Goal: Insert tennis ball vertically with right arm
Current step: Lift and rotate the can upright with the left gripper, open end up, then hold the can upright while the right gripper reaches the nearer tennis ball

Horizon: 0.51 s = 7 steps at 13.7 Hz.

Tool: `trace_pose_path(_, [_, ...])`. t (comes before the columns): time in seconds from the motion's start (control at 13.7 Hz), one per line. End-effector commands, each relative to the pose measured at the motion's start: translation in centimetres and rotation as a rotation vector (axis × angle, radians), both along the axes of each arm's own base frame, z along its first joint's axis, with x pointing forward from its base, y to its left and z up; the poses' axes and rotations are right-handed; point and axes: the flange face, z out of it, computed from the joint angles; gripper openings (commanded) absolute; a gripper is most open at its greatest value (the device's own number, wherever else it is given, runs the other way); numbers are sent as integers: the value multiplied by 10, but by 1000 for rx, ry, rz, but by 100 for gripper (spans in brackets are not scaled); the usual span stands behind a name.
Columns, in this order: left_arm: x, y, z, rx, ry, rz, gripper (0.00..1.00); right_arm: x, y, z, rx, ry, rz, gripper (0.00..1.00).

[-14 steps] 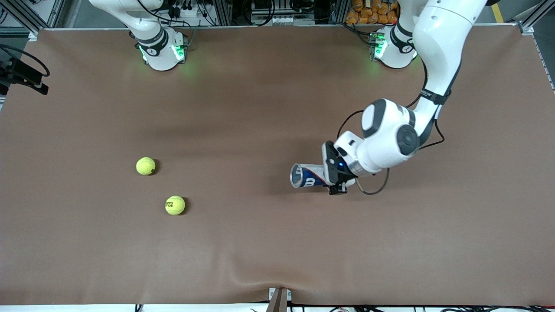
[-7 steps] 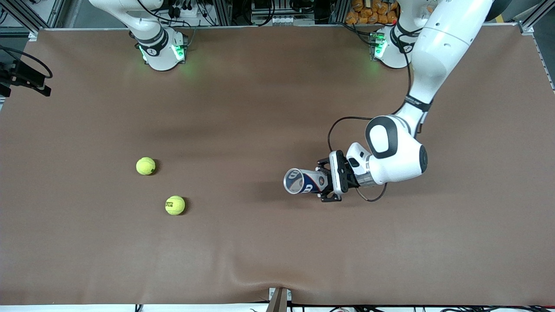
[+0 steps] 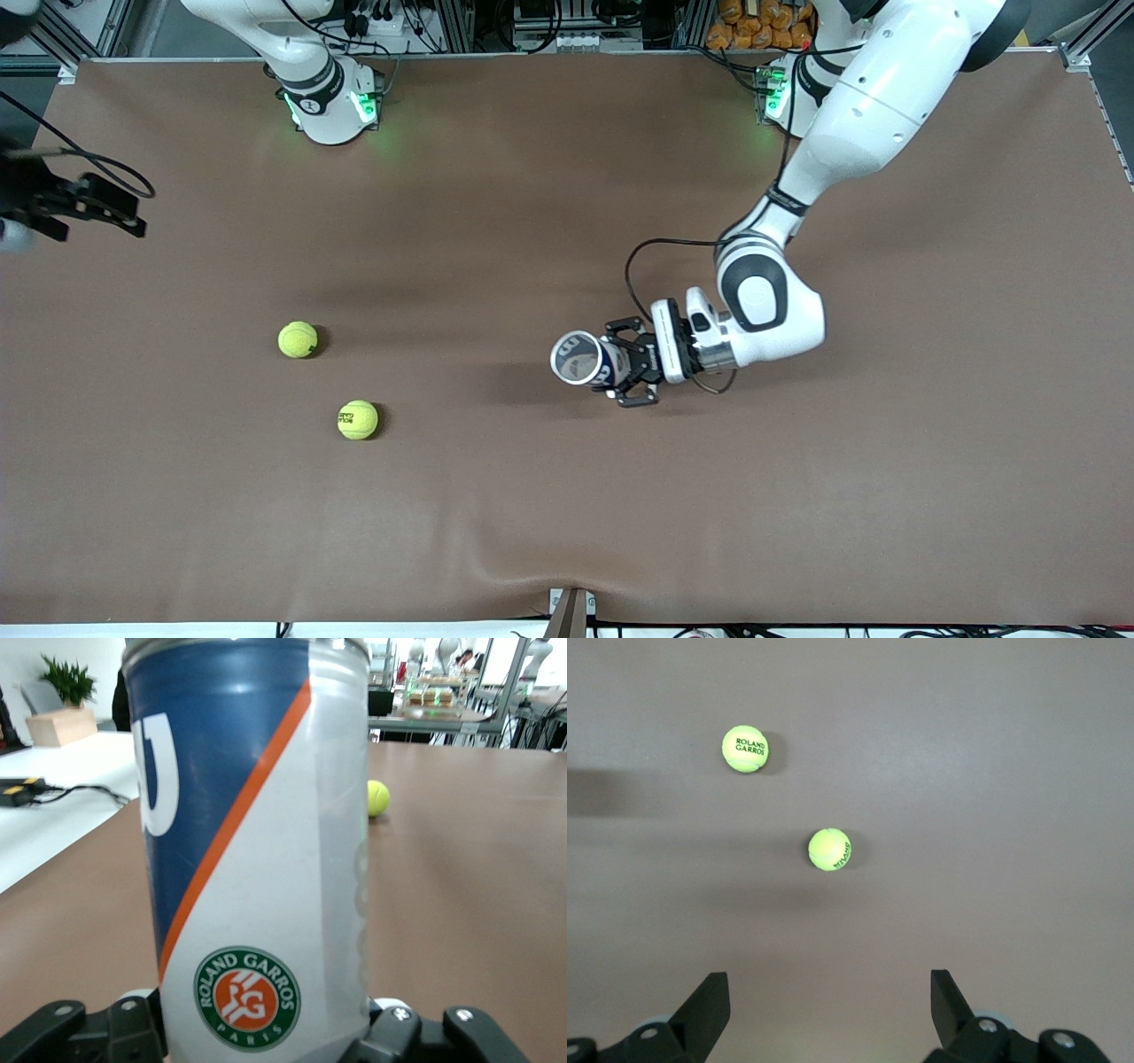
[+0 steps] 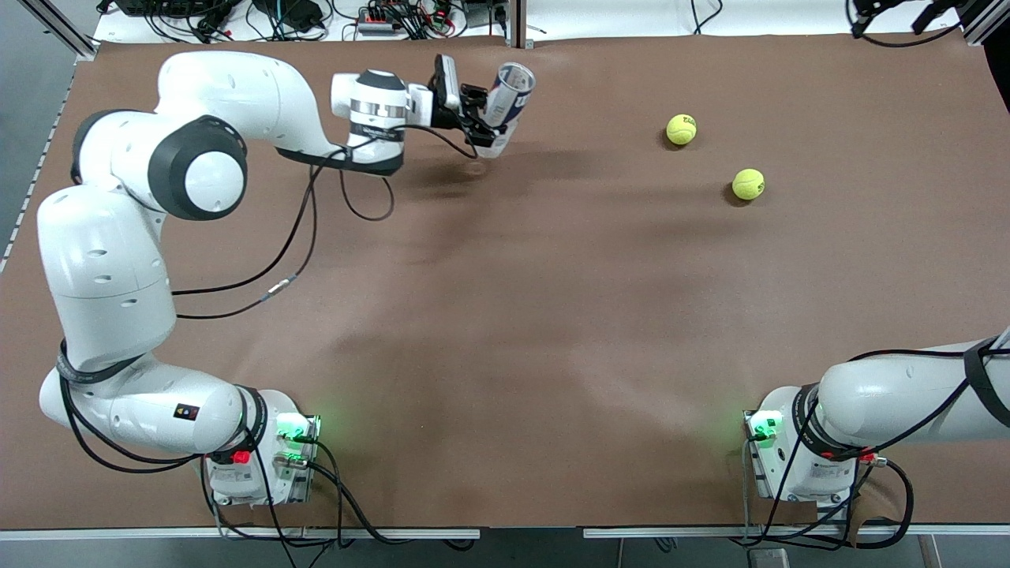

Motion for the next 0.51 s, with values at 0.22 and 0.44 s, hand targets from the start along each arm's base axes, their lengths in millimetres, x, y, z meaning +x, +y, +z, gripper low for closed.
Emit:
trace_pose_path(0.22, [-45, -77, -26, -216, -63, 96, 62, 44, 27, -75, -5, 39, 48, 100])
trace_pose_path(0.44, [-85, -119, -50, -255, -50, 92, 64, 69, 50, -139, 2, 50, 78, 100])
